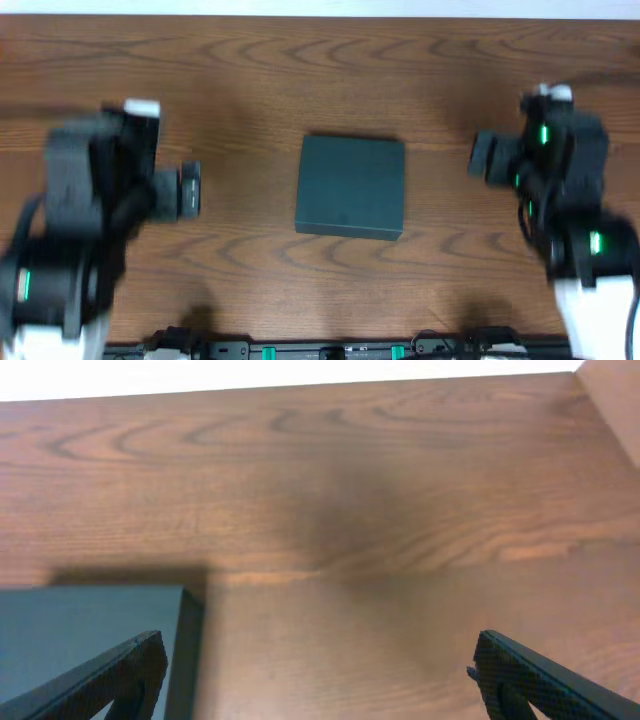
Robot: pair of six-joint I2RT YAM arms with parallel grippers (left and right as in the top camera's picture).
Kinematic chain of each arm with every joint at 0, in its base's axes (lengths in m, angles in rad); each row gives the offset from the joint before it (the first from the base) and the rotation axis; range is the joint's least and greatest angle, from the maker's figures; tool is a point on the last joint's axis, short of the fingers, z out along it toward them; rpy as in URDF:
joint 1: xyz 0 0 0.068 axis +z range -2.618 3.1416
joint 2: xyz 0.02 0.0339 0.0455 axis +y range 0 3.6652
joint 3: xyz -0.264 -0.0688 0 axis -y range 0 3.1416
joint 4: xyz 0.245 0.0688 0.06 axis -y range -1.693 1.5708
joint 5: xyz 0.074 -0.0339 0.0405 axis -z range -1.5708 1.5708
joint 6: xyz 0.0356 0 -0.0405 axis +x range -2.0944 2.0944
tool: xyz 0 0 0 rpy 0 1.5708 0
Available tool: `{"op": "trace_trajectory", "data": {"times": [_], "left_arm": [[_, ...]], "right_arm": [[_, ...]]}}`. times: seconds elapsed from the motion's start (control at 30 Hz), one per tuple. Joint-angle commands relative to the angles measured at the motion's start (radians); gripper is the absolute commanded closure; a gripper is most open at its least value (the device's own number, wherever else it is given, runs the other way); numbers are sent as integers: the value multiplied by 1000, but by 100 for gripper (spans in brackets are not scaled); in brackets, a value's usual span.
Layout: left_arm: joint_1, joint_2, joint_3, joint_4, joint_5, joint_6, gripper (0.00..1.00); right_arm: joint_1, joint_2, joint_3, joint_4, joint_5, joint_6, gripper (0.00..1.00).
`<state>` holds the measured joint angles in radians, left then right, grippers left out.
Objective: Pack container
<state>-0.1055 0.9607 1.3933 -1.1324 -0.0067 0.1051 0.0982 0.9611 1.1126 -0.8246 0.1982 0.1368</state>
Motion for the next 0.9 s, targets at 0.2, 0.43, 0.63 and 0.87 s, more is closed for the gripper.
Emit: {"op": "trace_trajectory", "data": {"times": [0.2,0.43,0.63,0.87], "left_arm": [[-10,-441,-481,194,-6,33,1],[-10,-500,-647,224,-6,32,2],[-10,-479,-652,196,-6,32,2],[-10,-479,-652,196,-6,32,1]], "right_arm": [[76,-425,-400,43,98,87,1],[79,-476,-505,36,157,130,1],[79,-463,-519,12,137,129,1],[79,-463,-519,8,135,129,1]]}}
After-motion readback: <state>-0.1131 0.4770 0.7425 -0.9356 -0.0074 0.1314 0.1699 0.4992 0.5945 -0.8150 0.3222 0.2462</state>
